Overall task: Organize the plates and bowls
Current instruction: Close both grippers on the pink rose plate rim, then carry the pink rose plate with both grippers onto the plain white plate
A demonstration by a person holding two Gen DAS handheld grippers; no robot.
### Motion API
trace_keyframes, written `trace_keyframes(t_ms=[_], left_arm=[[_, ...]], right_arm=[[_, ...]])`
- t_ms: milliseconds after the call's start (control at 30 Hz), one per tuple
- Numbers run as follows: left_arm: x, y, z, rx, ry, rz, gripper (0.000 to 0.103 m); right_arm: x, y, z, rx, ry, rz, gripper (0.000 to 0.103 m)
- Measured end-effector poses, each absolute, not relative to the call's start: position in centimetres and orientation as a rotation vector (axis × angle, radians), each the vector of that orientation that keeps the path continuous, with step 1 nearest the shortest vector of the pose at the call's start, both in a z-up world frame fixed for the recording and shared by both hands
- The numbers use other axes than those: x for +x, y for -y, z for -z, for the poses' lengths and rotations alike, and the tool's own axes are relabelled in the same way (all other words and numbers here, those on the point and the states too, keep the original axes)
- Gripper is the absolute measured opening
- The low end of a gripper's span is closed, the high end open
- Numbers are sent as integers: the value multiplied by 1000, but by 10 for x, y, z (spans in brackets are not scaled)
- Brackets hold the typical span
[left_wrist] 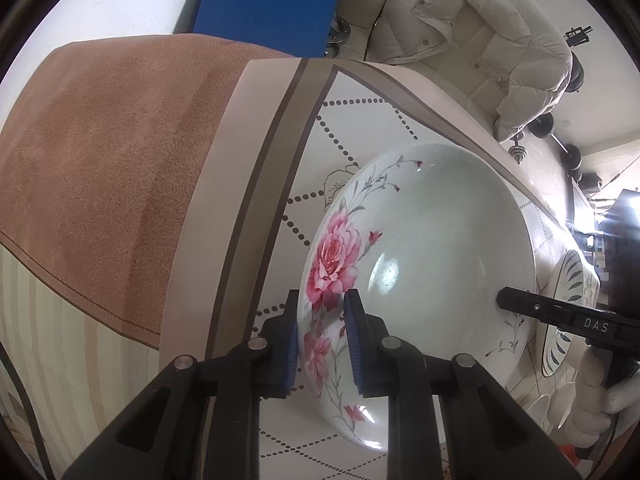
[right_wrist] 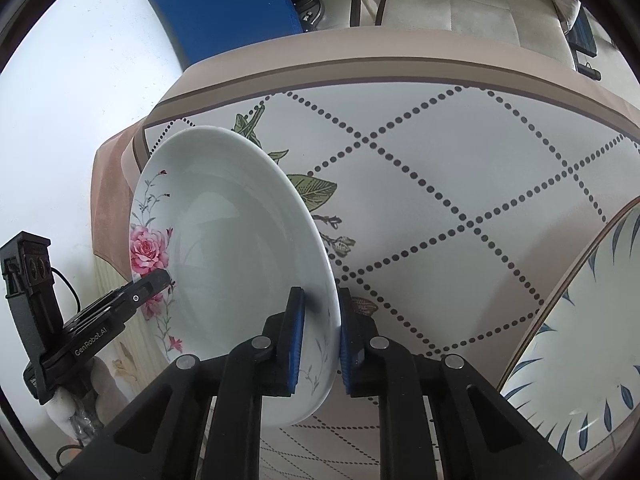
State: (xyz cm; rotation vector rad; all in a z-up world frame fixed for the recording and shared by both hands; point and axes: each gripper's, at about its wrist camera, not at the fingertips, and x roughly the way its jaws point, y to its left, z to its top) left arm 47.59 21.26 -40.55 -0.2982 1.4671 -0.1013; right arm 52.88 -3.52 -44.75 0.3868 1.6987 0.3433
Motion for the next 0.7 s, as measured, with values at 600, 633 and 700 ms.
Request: trace_keyframes(t_ms=[600, 633, 700], left_arm=[[434, -171, 344, -224, -1389, 183, 18], [431, -167, 340, -216, -1389, 192, 18], [423, -156, 329, -194, -1377, 204, 18]], right_arm=[[470, 70, 397, 397, -1611, -359, 17], [464, 75, 393, 409, -1606, -354, 17], [452, 84, 384, 431, -1591, -344, 17]])
